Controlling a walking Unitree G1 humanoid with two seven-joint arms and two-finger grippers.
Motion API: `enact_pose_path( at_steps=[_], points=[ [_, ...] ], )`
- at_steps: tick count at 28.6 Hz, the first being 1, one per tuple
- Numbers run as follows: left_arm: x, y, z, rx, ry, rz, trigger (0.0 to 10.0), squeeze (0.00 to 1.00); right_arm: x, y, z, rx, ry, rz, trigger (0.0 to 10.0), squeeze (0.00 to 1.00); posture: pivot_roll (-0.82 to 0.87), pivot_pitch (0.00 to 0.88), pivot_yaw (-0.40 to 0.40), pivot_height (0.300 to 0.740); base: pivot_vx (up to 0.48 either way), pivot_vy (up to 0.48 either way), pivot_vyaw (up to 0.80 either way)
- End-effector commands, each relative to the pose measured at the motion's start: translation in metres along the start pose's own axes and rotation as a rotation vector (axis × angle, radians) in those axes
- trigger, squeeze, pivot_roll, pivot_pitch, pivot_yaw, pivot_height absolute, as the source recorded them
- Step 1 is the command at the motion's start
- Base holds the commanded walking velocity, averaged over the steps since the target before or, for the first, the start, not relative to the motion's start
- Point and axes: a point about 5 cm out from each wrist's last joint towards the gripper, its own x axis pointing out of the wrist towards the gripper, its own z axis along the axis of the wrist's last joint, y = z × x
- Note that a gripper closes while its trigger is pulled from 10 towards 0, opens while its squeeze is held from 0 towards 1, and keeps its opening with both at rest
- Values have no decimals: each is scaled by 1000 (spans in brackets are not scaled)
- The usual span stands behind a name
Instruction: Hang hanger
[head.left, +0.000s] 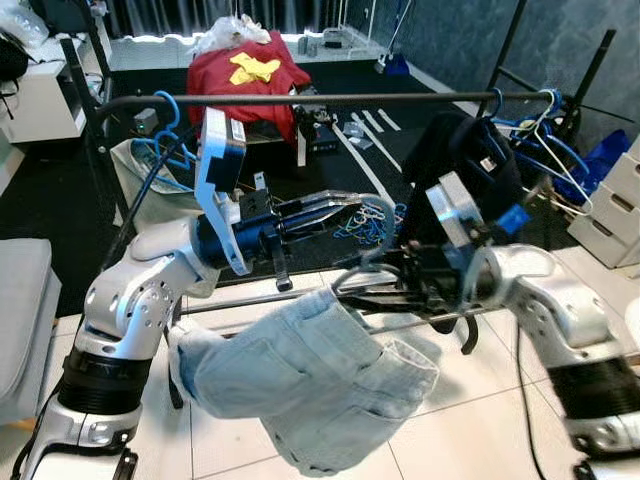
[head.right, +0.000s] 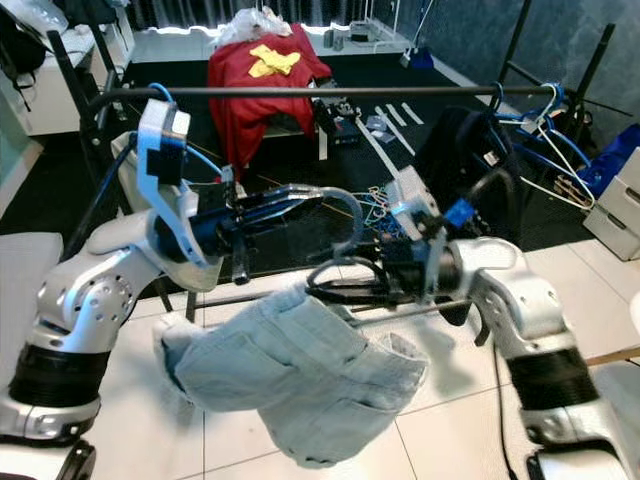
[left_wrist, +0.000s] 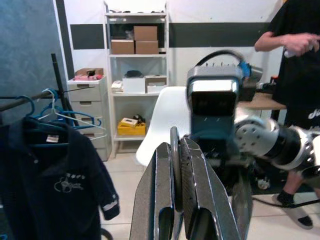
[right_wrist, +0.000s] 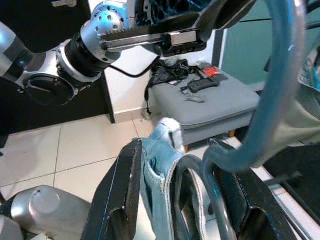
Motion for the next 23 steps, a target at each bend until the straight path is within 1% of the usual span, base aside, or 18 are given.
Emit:
enact_pose_path(
  at_steps=[1, 2, 3, 4, 6, 8, 9, 10, 12, 13, 14, 15, 17, 18, 19, 20, 22, 23],
  points=[
    [-9, 4, -2, 33, 23, 35, 0, 0, -12, 4, 9, -15, -31, -27, 10000, 0, -202, 83, -39, 740, 0, 0, 0],
    [-13, 4, -7, 34, 47, 43, 0, 0, -25, 5, 19, -39, -66, -89, 10000, 0, -208, 83, -33, 740, 0, 0, 0],
    [-13, 4, -7, 34, 47, 43, 0, 0, -25, 5, 19, -39, -66, -89, 10000, 0, -208, 83, -33, 740, 0, 0, 0],
    [-15, 3, -12, 34, 64, 46, 0, 0, -36, 5, 31, -76, -113, -153, 10000, 0, -216, 83, -26, 740, 0, 0, 0],
    [-15, 3, -12, 34, 64, 46, 0, 0, -36, 5, 31, -76, -113, -153, 10000, 0, -216, 83, -26, 740, 0, 0, 0],
    [-18, 2, -18, 37, 91, 45, 0, 0, -51, 6, 53, -122, -221, -231, 10000, 0, -221, 85, -22, 740, 0, 0, 0],
    [-18, 2, -18, 37, 91, 45, 0, 0, -51, 6, 53, -122, -221, -231, 10000, 0, -221, 85, -22, 740, 0, 0, 0],
    [-18, 2, -21, 42, 107, 43, 0, 0, -56, 8, 65, -129, -297, -243, 10000, 0, -221, 85, -23, 740, 0, 0, 0],
    [-18, 2, -21, 42, 107, 43, 0, 0, -56, 8, 65, -129, -297, -243, 10000, 0, -221, 85, -23, 740, 0, 0, 0],
    [-18, 2, -22, 50, 123, 40, 0, 0, -59, 10, 73, -131, -357, -246, 10000, 0, -218, 86, -25, 740, 0, 0, 0],
    [-18, 2, -22, 50, 123, 40, 0, 0, -59, 10, 73, -131, -357, -246, 10000, 0, -218, 86, -25, 740, 0, 0, 0],
    [-18, 3, -23, 64, 143, 38, 0, 0, -62, 12, 80, -127, -407, -241, 10000, 0, -215, 87, -25, 740, 0, 0, 0],
    [-18, 3, -23, 64, 143, 38, 0, 0, -62, 12, 80, -127, -407, -241, 10000, 0, -215, 87, -25, 740, 0, 0, 0],
    [-19, 5, -24, 87, 172, 36, 0, 0, -63, 14, 84, -113, -457, -229, 10000, 0, -211, 89, -25, 740, 0, 0, 0],
    [-21, 10, -23, 125, 214, 41, 0, 0, -55, 23, 74, -74, -376, -162, 10000, 0, -210, 92, -22, 740, 0, 0, 0],
    [-21, 10, -23, 125, 214, 41, 0, 0, -55, 23, 74, -74, -376, -162, 10000, 0, -210, 92, -22, 740, 0, 0, 0],
    [-28, 20, -19, 212, 308, 56, 0, 0, -35, 37, 35, 9, -181, -95, 10000, 0, -206, 96, -17, 740, 0, 0, 0],
    [-28, 20, -19, 212, 308, 56, 0, 0, -35, 37, 35, 9, -181, -95, 10000, 0, -206, 96, -17, 740, 0, 0, 0]
  ],
)
